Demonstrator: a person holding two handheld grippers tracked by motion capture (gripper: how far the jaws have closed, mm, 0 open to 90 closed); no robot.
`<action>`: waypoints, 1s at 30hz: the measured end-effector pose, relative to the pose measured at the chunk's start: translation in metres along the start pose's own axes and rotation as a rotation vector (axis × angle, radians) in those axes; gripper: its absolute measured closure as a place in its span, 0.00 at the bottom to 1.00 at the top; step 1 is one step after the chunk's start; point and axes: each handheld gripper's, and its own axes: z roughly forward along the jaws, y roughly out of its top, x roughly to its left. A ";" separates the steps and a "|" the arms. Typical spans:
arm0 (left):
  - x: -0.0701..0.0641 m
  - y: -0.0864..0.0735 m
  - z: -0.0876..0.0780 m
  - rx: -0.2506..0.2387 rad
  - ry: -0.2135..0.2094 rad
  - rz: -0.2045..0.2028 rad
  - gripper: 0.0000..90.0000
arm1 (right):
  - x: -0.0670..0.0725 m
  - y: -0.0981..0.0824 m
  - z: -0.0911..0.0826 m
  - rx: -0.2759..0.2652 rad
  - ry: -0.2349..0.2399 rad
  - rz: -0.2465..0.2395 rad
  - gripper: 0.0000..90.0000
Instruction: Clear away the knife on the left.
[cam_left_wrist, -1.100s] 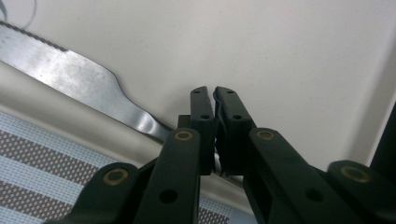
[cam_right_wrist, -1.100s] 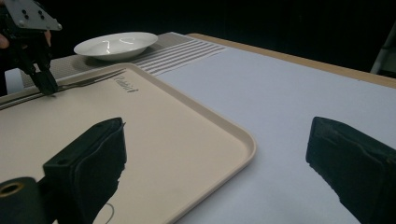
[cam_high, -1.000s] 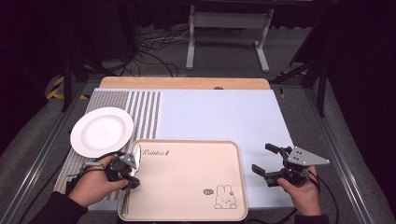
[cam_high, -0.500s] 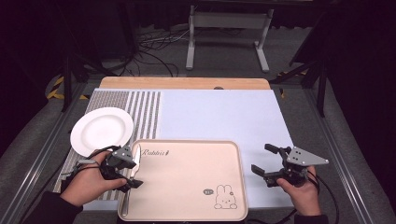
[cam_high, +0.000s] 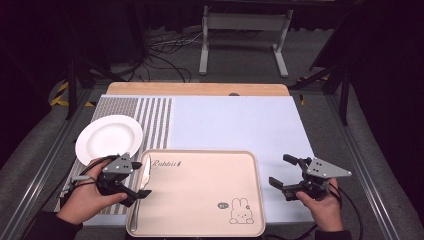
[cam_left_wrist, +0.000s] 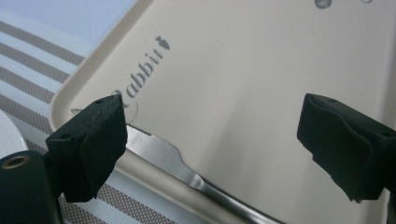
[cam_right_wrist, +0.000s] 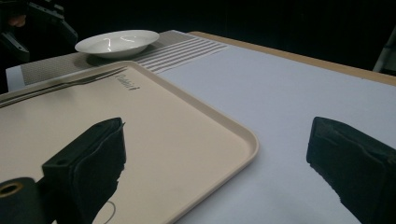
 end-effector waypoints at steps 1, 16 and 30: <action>0.000 -0.002 -0.002 -0.027 0.003 0.002 0.10 | 0.000 0.000 0.000 0.002 -0.001 0.000 0.06; 0.008 -0.039 -0.027 -0.356 0.074 -0.031 0.08 | 0.001 -0.001 0.003 0.001 0.000 -0.009 0.05; 0.011 -0.073 -0.029 -0.393 0.116 -0.016 0.08 | -0.003 -0.005 0.002 -0.005 -0.004 -0.002 0.05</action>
